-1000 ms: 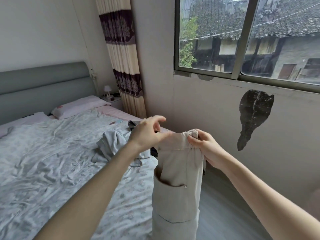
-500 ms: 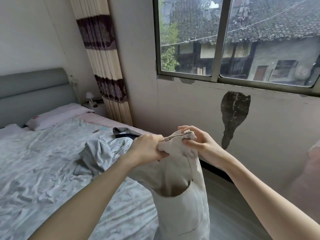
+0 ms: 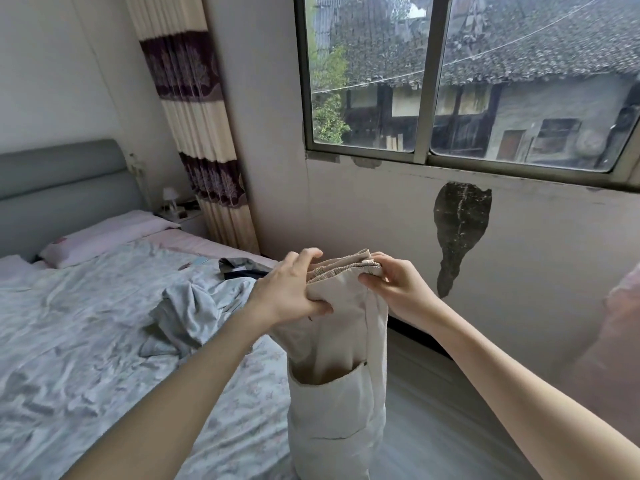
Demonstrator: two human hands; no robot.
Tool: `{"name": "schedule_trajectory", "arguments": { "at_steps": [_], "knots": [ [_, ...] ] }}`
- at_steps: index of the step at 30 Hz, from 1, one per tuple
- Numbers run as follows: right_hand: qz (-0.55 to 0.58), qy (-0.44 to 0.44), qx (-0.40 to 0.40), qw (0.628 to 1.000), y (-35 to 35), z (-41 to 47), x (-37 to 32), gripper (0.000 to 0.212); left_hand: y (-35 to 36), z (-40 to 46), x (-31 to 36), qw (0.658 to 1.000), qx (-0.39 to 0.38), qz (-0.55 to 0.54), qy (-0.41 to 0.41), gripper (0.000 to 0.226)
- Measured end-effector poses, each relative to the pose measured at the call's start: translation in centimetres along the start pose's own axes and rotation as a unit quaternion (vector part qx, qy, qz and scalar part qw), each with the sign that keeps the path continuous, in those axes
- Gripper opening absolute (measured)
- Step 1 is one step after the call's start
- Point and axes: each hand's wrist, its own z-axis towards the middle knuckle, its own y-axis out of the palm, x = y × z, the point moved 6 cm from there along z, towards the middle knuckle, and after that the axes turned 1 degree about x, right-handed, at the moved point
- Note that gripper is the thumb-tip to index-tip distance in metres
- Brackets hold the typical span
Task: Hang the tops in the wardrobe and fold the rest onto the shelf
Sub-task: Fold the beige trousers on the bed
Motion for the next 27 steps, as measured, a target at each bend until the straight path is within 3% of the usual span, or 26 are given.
{"name": "schedule_trajectory", "arguments": {
  "at_steps": [1, 3, 5, 9, 12, 15, 17, 22, 25, 27],
  "knots": [
    [0.007, -0.011, 0.002, 1.0, 0.3, 0.2, -0.3, 0.009, -0.4, -0.1, -0.7, 0.999, -0.044, -0.025, -0.016, 0.094],
    [0.022, -0.035, 0.012, 0.999, 0.4, 0.6, -0.9, 0.013, -1.0, 0.0, -1.7, 0.992, -0.107, -0.054, -0.03, 0.083],
    [0.033, -0.049, 0.031, 0.998, 0.3, 1.2, -1.2, 0.031, -1.5, 0.0, -2.3, 0.991, -0.115, -0.049, -0.044, 0.06],
    [0.024, 0.012, 0.027, 0.999, 0.2, 2.0, 1.0, 0.067, -0.6, 0.2, -1.4, 0.993, -0.105, 0.033, -0.043, 0.043],
    [-0.013, 0.036, 0.061, 0.997, -1.9, 2.5, 2.1, 0.04, -1.6, 1.2, 0.5, 0.997, -0.019, 0.063, -0.042, 0.035],
    [-0.055, -0.034, 0.198, 0.978, -5.9, 3.7, -0.3, 0.024, -5.0, 2.2, 3.7, 0.987, 0.158, 0.011, -0.005, 0.028],
    [-0.068, -0.071, 0.256, 0.962, -7.3, 4.0, -1.6, 0.022, -5.7, 2.4, 5.9, 0.975, 0.217, 0.009, 0.047, 0.031],
    [-0.183, 0.012, 0.202, 0.962, -6.3, 1.9, 2.2, 0.025, -0.5, 2.1, 6.1, 0.993, 0.068, 0.068, 0.067, 0.039],
    [-0.141, 0.05, 0.221, 0.964, -6.6, 1.1, 3.8, 0.027, 0.5, 1.8, 6.5, 0.997, 0.046, 0.028, 0.062, 0.042],
    [-0.127, 0.026, 0.233, 0.964, -6.6, 1.5, 3.2, 0.028, -0.1, 1.8, 7.1, 0.997, 0.052, -0.008, 0.054, 0.042]
  ]
}}
